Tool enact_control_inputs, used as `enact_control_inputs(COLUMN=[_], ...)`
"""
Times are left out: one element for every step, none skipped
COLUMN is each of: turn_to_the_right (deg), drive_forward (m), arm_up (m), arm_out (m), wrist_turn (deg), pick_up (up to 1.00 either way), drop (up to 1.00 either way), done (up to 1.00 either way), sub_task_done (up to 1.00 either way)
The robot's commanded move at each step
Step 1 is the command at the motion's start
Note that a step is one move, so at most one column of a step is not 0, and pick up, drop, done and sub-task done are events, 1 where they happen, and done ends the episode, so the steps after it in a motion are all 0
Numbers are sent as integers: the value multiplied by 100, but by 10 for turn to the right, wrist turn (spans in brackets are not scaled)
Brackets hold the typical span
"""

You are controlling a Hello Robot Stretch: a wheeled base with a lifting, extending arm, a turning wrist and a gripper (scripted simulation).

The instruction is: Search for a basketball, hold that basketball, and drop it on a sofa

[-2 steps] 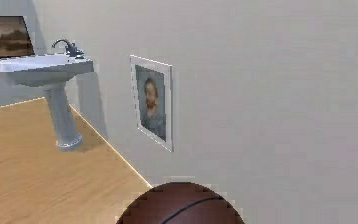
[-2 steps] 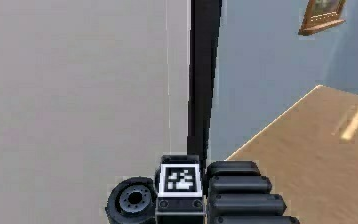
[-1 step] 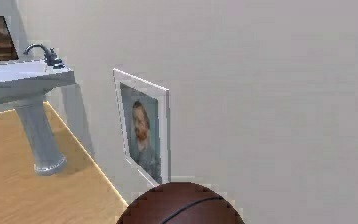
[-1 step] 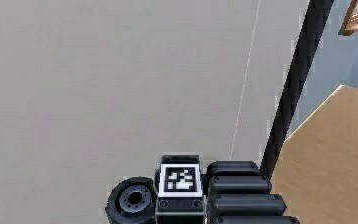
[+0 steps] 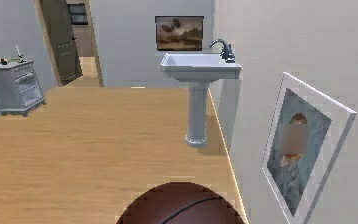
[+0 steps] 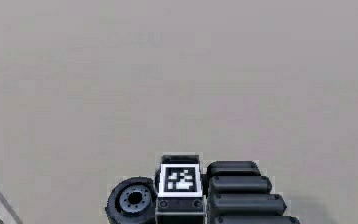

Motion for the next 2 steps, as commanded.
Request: enact_control_inputs(turn_to_the_right=[-240,0], drive_forward=[0,100], arm_up=[0,0], arm_out=[0,0], wrist_turn=[0,0], pick_up=[0,0], drop=[0,0], done=[0,0], sub_task_done=[0,0])
